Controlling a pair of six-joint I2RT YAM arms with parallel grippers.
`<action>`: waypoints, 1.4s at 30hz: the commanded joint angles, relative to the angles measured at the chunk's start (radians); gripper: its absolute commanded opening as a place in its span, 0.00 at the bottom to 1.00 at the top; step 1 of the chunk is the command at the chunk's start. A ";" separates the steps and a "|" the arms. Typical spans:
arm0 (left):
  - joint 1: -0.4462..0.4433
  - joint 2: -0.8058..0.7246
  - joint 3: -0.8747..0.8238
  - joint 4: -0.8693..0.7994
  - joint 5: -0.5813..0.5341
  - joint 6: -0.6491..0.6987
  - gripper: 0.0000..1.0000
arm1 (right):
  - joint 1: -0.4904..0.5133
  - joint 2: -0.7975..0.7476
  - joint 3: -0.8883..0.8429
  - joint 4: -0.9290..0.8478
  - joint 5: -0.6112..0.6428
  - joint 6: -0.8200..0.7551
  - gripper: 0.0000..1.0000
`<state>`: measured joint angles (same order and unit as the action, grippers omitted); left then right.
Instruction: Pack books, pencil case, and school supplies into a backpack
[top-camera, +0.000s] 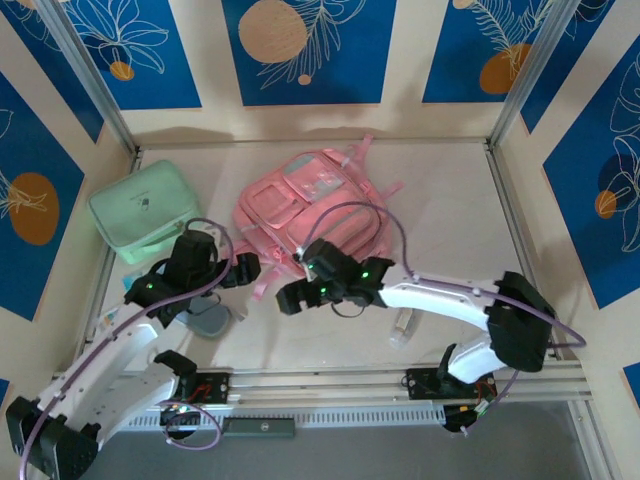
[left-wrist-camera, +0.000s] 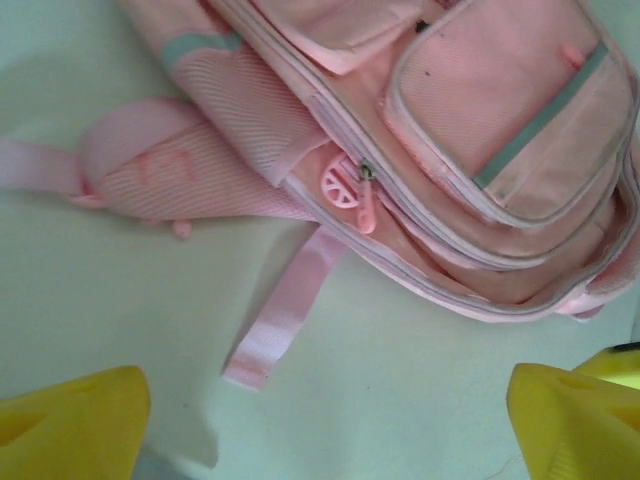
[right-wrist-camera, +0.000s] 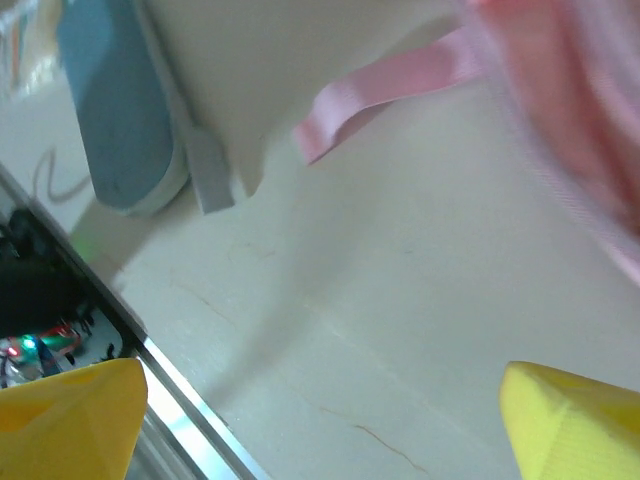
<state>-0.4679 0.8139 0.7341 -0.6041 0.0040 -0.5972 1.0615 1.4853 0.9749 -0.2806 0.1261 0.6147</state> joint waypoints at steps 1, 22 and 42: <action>0.026 -0.063 0.016 -0.145 -0.065 -0.024 0.99 | 0.072 0.087 0.014 0.203 0.012 -0.126 0.91; 0.040 -0.326 0.182 -0.509 -0.344 -0.196 1.00 | 0.228 0.625 0.286 0.675 0.043 -0.561 0.99; 0.040 -0.399 0.200 -0.568 -0.445 -0.230 0.99 | 0.202 0.710 0.440 0.570 0.034 -0.635 0.99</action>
<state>-0.4385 0.4332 0.9009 -1.1427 -0.4019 -0.8116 1.2755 2.1941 1.3777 0.3046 0.1776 0.0010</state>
